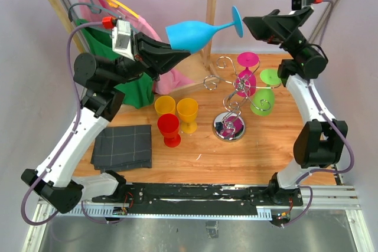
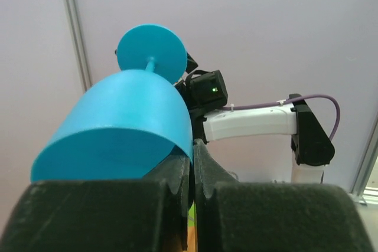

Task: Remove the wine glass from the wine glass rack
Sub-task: Place the wine glass at the center of the board.

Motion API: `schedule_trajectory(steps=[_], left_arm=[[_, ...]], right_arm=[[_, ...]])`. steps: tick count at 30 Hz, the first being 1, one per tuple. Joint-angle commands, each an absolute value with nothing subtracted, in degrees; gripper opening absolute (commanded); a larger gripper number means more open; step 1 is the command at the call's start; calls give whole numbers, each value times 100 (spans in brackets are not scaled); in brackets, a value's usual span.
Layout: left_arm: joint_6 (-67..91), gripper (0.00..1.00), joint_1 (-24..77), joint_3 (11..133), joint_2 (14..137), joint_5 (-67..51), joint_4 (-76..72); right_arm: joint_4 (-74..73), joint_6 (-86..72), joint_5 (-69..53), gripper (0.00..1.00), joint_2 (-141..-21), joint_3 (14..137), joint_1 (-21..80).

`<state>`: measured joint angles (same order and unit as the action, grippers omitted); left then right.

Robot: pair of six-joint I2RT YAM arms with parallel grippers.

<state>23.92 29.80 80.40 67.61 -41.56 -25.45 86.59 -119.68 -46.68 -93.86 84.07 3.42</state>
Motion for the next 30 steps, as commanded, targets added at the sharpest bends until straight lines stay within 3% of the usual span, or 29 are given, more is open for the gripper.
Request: schedule_trajectory(steps=[1, 4, 7, 10, 12, 22, 30], left_arm=[[1783, 0, 2971, 9060, 6992, -4479, -1099], [1137, 0, 2975, 9841, 7274, -4523, 359], [635, 0, 2971, 10024, 7306, -4294, 1059], [18, 0, 2971, 10535, 7499, -3983, 2242], [-355, 0, 2971, 10845, 7597, -3716, 2914], [-1544, 0, 2971, 10380, 6762, -2863, 4538], [-2092, 0, 2971, 10270, 6438, -2624, 5247]], right_arm=[[8450, -11455, -5043, 99, -8755, 8548, -270], [6945, -10332, -5750, 99, -8198, 8580, -754], [4114, -8399, -6211, 98, -7724, 8903, -1074], [692, -5686, -5826, 99, -7278, 9518, -1281], [-594, -4592, -5346, 99, -7139, 9786, -1441], [-3096, -2471, -2388, 99, -6495, 9560, -1718], [-3238, -2208, -1880, 99, -6238, 8949, -1716]])
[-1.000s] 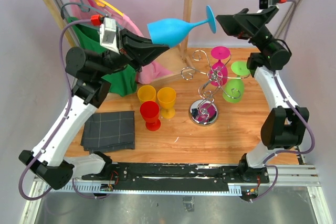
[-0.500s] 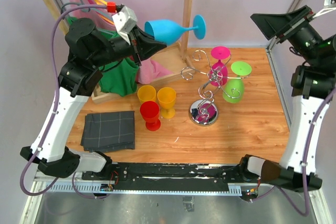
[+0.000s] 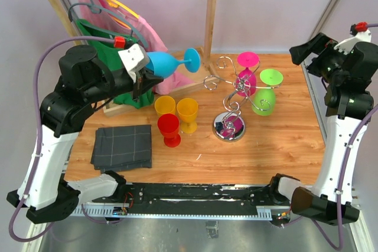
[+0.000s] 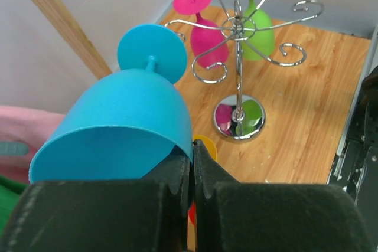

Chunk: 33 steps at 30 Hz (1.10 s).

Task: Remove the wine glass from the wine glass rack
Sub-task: Place the wine glass at the center of the board.

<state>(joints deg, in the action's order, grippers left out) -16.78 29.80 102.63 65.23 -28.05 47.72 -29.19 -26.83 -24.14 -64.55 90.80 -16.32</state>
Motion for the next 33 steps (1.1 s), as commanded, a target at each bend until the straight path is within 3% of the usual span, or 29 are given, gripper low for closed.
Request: schedule_trajectory(steps=[1, 19, 33], left_arm=[[-2137, 0, 2971, 10252, 6403, -2659, 5328], [-2979, 0, 3007, 9913, 6229, -3313, 6545], [-3125, 0, 4176, 9659, 6768, -3144, 7051]], right_arm=[[-3277, -2166, -1850, 98, -6214, 8931, -1714], [-3832, -1913, -1369, 99, -6158, 9043, -1714], [-4150, -1783, -1131, 99, -5990, 9049, -1715]])
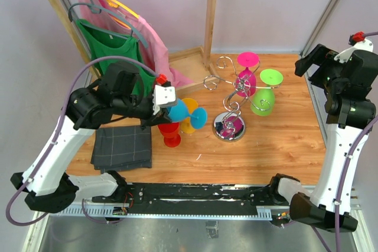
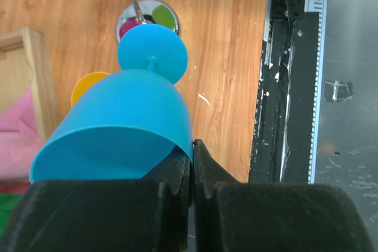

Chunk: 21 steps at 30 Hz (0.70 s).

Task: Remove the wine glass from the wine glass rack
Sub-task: Place the wine glass at the center of the board.

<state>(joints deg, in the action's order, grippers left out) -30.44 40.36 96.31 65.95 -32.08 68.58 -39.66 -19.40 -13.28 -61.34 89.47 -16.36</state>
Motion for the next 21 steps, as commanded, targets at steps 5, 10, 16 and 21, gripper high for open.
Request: schedule_trajectory(steps=[5, 10, 16, 21], left_arm=[[-2925, 0, 4611, 9892, 7335, -2771, 7211], [-2645, 0, 5216, 9946, 7900, -2093, 7273], [-2431, 0, 5416, 9790, 8096, -1743, 7356], [-2279, 0, 5471, 9553, 8171, -1587, 7344]], right_arm=[[-4164, -1818, -1123, 99, -5884, 8901, -1714], [-4222, -1808, -1105, 99, -5827, 8856, -1718], [-4277, -1770, -1064, 99, -5786, 8842, -1714], [-4272, -1793, -1068, 98, -5748, 8763, -1714]])
